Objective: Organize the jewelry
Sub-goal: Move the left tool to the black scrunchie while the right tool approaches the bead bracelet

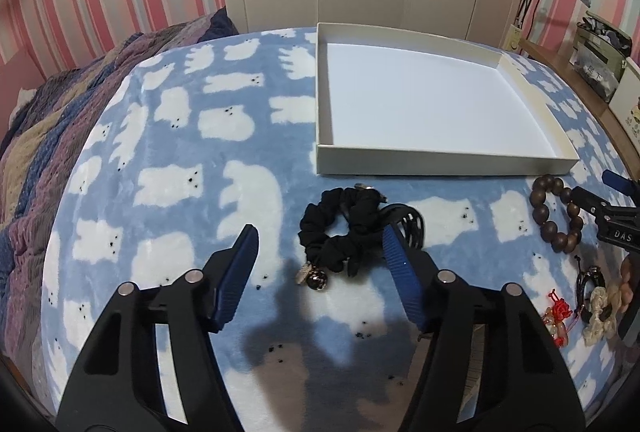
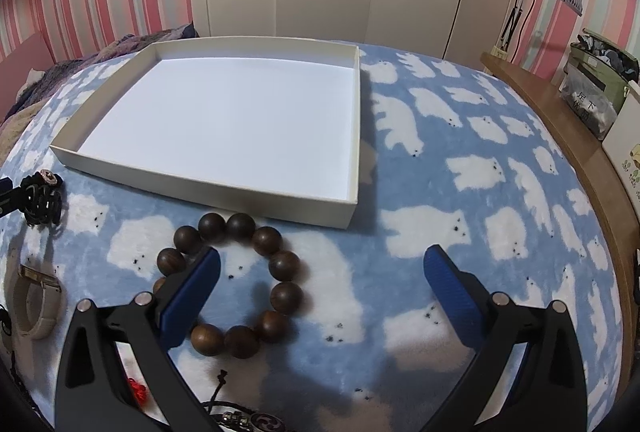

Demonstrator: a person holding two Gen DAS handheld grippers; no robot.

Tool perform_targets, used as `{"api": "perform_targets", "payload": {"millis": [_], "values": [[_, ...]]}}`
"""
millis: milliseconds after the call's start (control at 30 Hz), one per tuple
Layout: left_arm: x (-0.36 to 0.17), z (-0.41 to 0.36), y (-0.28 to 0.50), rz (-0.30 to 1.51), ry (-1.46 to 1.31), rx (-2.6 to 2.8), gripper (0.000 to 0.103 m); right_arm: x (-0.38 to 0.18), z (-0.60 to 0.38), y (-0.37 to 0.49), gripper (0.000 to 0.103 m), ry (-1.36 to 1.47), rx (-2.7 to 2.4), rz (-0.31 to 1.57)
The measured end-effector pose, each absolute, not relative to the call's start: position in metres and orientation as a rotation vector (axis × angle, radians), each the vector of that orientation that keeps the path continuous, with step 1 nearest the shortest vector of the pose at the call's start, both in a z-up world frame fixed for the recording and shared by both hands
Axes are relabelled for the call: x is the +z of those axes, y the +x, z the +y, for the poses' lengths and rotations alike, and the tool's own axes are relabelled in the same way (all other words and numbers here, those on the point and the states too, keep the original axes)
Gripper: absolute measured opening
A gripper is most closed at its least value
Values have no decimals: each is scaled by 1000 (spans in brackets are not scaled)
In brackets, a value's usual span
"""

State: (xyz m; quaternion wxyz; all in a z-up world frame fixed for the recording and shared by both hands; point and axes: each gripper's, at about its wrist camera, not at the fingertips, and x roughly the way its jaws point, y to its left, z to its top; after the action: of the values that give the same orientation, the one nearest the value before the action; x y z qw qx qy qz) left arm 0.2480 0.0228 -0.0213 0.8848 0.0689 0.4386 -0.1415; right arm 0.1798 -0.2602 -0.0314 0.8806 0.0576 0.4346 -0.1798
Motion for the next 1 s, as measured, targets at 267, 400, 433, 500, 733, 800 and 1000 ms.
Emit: {"api": "perform_targets", "payload": {"millis": [267, 400, 433, 500, 733, 800, 1000], "values": [[-21, 22, 247, 918, 134, -311, 59, -29, -259, 181, 101, 116, -373, 903], [-21, 20, 248, 922, 130, -320, 55, -29, -260, 181, 101, 123, -365, 904], [-21, 19, 249, 923, 131, -326, 54, -29, -260, 181, 101, 123, -364, 903], [-21, 16, 250, 924, 132, -338, 53, -29, -260, 182, 101, 124, -362, 903], [-25, 11, 255, 933, 103, -427, 52, -32, -262, 183, 101, 129, -362, 916], [-27, 12, 257, 940, 85, -447, 52, -34, -263, 185, 99, 136, -359, 925], [-24, 16, 254, 942, 94, -434, 43, -41, -266, 187, 85, 157, -344, 961]]}}
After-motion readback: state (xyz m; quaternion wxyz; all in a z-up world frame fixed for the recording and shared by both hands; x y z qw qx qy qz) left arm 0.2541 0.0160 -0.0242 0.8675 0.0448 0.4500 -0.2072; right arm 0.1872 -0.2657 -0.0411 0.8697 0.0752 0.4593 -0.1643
